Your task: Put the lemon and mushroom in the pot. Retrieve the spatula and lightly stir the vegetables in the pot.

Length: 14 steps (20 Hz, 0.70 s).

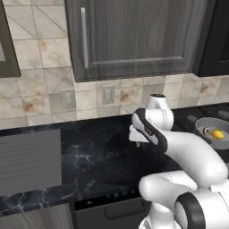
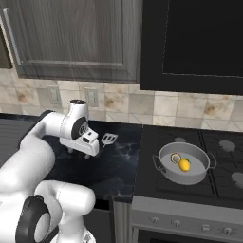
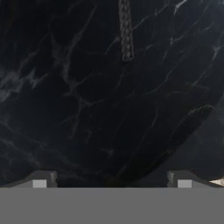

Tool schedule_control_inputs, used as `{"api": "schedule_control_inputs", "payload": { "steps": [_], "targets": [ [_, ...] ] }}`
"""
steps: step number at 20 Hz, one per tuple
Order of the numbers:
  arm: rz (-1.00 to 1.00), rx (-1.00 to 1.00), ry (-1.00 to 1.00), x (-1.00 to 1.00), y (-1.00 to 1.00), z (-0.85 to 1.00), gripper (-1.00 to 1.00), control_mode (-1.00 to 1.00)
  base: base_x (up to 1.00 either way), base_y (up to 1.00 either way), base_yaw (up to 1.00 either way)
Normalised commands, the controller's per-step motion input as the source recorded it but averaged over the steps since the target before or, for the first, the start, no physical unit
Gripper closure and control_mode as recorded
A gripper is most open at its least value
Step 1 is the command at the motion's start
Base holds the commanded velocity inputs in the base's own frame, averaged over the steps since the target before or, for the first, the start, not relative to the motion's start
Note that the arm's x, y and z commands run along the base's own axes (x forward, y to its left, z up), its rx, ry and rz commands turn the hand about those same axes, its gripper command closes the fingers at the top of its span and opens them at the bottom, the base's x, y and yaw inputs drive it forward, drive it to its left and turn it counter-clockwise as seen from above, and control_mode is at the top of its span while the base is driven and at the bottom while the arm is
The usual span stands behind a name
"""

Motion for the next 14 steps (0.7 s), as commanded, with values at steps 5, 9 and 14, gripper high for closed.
{"api": "schedule_control_inputs", "payload": {
  "steps": [5,9,14],
  "targets": [
    [0.03,-0.03,-0.08,0.68,-0.05,-0.27,-1.00,-1.00,0.00,0.00,0.00],
    [0.14,0.00,-0.24,0.22,-0.04,-0.06,-1.00,-1.00,0.00,0.00,0.00],
    [0.19,0.00,-0.16,0.23,-0.09,-0.10,-1.00,-1.00,0.00,0.00,0.00]
  ]
}}
